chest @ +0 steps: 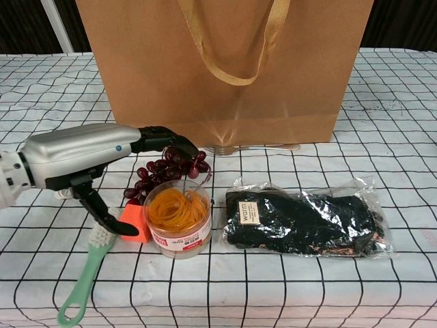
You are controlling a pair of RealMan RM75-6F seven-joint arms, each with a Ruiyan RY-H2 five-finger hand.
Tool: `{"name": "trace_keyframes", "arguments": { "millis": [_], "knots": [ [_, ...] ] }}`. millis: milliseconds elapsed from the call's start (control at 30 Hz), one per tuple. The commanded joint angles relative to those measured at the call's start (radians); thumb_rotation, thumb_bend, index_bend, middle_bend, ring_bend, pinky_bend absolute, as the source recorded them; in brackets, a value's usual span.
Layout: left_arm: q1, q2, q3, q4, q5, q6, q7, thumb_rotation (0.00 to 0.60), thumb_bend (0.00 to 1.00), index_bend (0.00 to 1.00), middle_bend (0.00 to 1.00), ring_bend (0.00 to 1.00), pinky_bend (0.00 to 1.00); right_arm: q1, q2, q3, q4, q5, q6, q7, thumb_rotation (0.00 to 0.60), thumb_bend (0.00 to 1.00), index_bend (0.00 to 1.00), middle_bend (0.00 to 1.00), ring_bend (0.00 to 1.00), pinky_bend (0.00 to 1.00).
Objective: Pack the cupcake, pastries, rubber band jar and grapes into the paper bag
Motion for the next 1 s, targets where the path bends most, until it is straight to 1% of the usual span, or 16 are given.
{"name": "trace_keyframes", "arguments": {
  "millis": [33,233,400,733,867,1000],
  "knots": [
    [-0.016,-0.022,-0.007,0.014,-0.016,-0.021,-0.002,0.6,0.0,0.12,0.15,0.0,0.13,0.0,0.0,0.0,0.0,-0.001,0.0,0.0,0.6,0.15,0.13,0.12,0.19,0.22],
    [-0.032,-0.042,0.001,0.032,-0.024,-0.04,0.0,0.6,0.02,0.12,0.19,0.03,0.13,0.0,-0.001,-0.001,-0.001,-0.002,0.0,-0.001,0.6,0.15,0.13,0.12,0.19,0.22],
    [-0.037,-0.049,0.002,0.042,-0.033,-0.041,0.004,0.6,0.05,0.12,0.24,0.06,0.13,0.001,-0.002,-0.001,-0.001,-0.002,-0.002,-0.003,0.6,0.15,0.13,0.12,0.19,0.22],
    [-0.052,-0.073,0.01,0.057,-0.04,-0.052,0.009,0.6,0.1,0.13,0.27,0.08,0.12,0.001,-0.004,-0.003,-0.002,-0.005,-0.005,-0.005,0.6,0.15,0.13,0.12,0.19,0.22],
    [-0.056,-0.08,0.012,0.067,-0.045,-0.056,0.011,0.6,0.13,0.14,0.32,0.12,0.12,0.002,-0.003,-0.004,-0.003,-0.007,-0.005,-0.003,0.6,0.15,0.13,0.12,0.19,0.22],
    [-0.053,-0.087,0.013,0.076,-0.037,-0.037,0.017,0.6,0.22,0.16,0.39,0.16,0.13,0.001,-0.002,-0.003,-0.003,-0.009,-0.002,0.002,0.6,0.15,0.13,0.12,0.19,0.22]
  ]
}}
